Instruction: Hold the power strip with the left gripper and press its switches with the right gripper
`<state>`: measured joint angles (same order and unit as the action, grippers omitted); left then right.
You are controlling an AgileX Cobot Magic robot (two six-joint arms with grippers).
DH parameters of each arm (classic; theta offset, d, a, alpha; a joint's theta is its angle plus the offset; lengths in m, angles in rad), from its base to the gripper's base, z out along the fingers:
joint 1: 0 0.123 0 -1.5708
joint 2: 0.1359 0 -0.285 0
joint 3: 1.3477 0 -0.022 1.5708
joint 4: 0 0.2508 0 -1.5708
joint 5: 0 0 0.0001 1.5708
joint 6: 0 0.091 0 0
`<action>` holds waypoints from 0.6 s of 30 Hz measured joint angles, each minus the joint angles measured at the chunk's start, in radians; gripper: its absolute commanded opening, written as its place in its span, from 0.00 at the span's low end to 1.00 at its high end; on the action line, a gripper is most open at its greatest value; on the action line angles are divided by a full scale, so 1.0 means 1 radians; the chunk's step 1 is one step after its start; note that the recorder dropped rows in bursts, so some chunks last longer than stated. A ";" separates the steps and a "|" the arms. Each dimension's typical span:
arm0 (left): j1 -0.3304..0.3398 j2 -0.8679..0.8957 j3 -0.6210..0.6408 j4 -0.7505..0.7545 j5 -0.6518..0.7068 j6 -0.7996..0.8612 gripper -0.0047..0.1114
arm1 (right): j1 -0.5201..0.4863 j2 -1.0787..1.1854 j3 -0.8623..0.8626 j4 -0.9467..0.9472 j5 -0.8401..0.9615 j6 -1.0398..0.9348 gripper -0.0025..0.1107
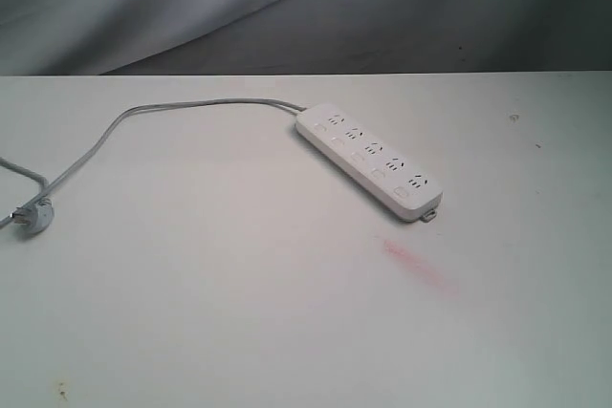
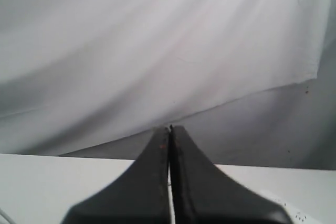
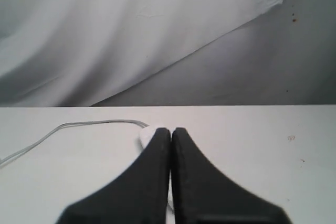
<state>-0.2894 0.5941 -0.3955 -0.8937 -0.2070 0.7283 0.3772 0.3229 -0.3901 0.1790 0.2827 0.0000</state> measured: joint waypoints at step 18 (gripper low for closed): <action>0.000 -0.472 0.379 -0.055 -0.064 0.026 0.04 | 0.000 -0.317 0.329 -0.031 -0.093 0.007 0.02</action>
<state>-0.2894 0.1222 -0.0169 -0.9482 -0.2707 0.7545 0.3772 0.0059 -0.0614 0.1480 0.1902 0.0073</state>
